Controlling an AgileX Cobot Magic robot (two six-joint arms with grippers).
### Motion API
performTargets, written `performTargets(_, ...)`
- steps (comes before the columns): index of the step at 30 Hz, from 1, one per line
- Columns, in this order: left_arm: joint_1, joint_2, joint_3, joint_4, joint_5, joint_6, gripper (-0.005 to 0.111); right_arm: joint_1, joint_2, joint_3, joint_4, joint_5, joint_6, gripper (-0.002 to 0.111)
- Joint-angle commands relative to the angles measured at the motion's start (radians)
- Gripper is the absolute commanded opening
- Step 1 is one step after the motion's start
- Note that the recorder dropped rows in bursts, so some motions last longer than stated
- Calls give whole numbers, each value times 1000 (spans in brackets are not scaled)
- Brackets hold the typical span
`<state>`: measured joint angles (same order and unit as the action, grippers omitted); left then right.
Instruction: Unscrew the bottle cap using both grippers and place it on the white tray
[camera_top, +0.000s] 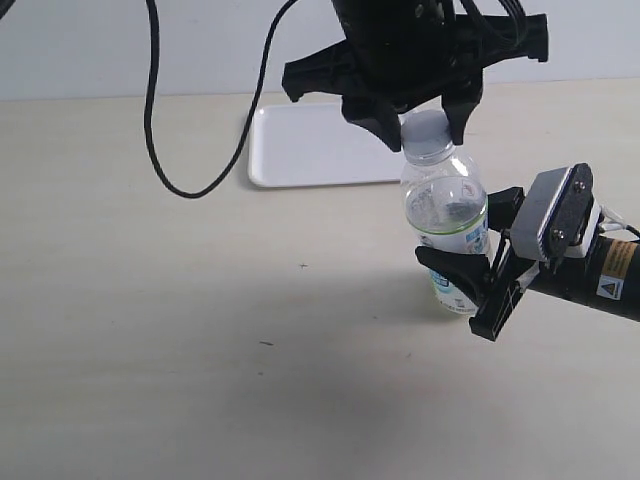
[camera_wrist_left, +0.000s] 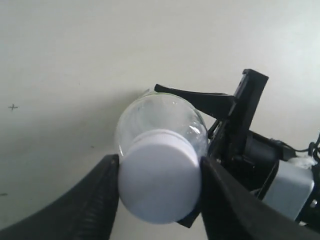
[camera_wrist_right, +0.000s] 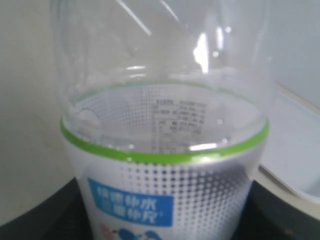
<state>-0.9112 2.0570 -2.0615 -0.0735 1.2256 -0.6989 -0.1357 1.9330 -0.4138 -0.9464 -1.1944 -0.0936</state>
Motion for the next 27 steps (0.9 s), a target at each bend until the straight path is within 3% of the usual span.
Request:
performTargets(1, 2, -8, 3, -20, -5, -177, 0, -3, -2, -2, 13, -27, 21, 0)
performTargets(13, 2, -8, 3, -36, -5, -494, 0, -3, -2, -2, 31, -27, 51, 0)
performTargets(27, 2, -8, 3, -63, -5, -572, 0, -3, -2, -2, 29, -27, 54, 0)
